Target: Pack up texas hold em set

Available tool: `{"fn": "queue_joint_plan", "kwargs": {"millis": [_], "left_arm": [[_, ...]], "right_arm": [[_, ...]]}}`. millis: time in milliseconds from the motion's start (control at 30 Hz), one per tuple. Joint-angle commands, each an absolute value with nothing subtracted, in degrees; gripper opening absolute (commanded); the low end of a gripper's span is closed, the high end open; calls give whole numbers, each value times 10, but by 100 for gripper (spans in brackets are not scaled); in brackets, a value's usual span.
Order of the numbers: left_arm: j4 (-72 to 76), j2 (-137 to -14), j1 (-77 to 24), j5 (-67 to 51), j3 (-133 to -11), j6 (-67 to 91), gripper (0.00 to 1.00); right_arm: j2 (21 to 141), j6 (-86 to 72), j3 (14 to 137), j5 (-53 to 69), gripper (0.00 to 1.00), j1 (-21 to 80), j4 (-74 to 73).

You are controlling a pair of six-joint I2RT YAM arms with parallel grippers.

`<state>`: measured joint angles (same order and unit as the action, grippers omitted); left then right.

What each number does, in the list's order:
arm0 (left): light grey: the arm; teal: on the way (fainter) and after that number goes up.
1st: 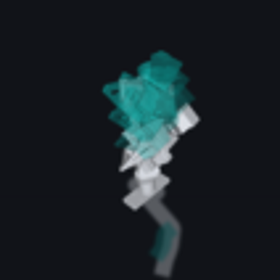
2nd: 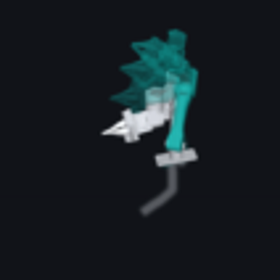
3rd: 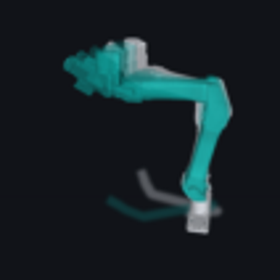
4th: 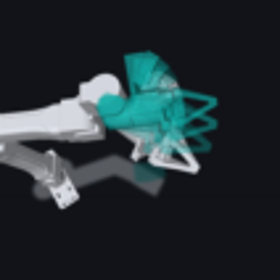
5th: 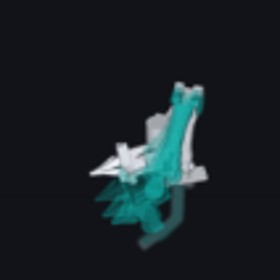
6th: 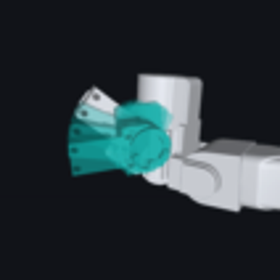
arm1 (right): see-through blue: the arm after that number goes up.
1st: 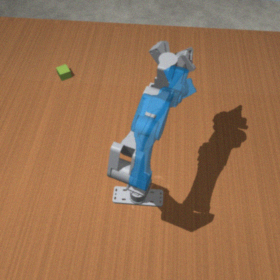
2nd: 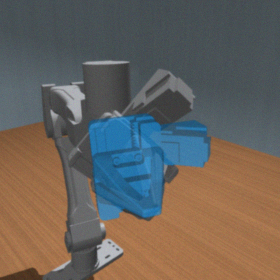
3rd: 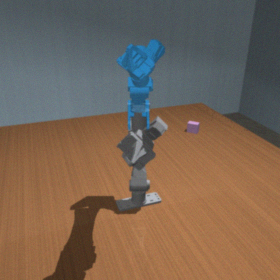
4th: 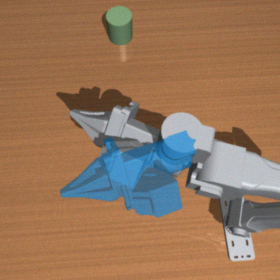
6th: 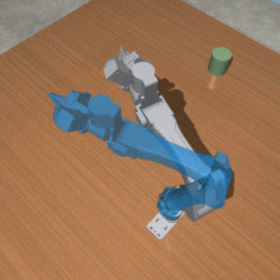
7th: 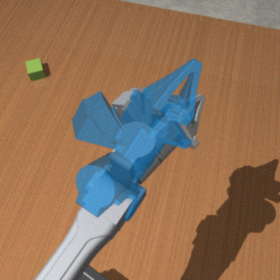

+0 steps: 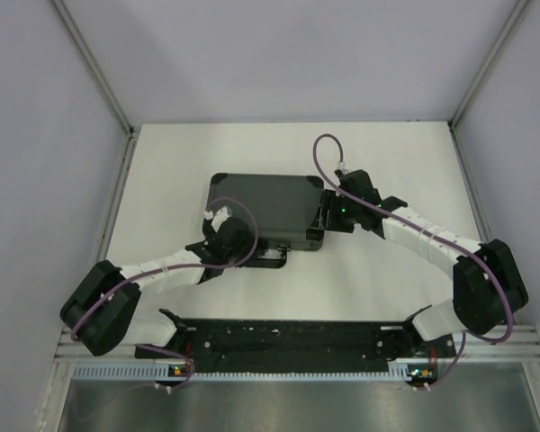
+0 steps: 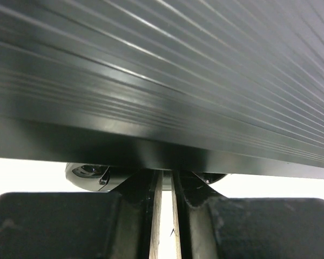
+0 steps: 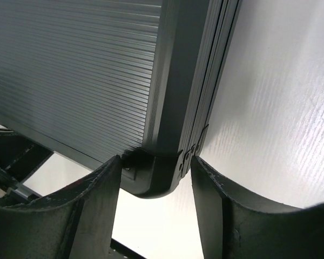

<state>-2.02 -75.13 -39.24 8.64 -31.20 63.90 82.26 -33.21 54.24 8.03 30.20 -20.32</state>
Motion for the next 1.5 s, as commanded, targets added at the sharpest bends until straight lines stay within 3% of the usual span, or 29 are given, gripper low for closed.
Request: {"fn": "queue_joint_plan", "kwargs": {"millis": [0,300,800,1467], "left_arm": [[34,-771,-407,106,-330,653,15],[57,-789,-451,186,-301,694,6],[128,-844,-498,293,-299,725,0],[148,-907,-497,324,-355,708,0]], "right_arm": [[827,-343,528,102,53,296,-185],[826,-358,484,139,43,297,-177],[837,-371,433,163,33,297,-163],[829,-378,419,145,30,337,-172]]}}
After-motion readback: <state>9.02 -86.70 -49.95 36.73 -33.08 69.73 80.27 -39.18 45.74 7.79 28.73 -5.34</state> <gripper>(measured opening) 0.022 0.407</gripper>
